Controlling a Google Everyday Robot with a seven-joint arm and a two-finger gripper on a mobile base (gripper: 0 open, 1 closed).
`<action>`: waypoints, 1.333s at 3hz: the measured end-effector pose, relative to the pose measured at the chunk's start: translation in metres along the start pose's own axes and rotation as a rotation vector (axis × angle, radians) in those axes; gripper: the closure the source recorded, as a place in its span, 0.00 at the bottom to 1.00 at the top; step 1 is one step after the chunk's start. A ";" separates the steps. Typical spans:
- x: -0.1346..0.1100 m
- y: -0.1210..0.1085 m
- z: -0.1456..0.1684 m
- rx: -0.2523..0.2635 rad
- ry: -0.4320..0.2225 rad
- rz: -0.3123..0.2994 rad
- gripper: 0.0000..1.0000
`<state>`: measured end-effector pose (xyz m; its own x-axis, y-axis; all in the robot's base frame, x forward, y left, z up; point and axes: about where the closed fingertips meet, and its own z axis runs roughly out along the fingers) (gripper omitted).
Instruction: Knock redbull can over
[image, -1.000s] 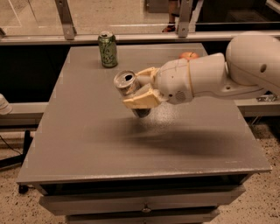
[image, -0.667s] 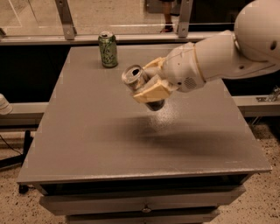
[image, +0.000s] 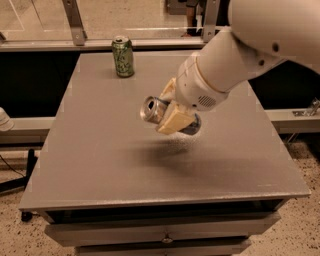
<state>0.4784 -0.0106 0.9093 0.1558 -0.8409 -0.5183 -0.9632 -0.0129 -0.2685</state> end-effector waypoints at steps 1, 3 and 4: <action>0.011 0.021 0.026 -0.027 0.187 -0.059 1.00; 0.026 0.036 0.048 -0.061 0.361 -0.092 0.57; 0.022 0.038 0.049 -0.085 0.348 -0.085 0.35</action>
Offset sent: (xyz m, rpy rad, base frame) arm -0.0232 -0.0017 -0.0798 -0.4995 -0.0210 -0.0047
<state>0.4562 -0.0033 0.8476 0.1663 -0.9684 -0.1861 -0.9670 -0.1232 -0.2228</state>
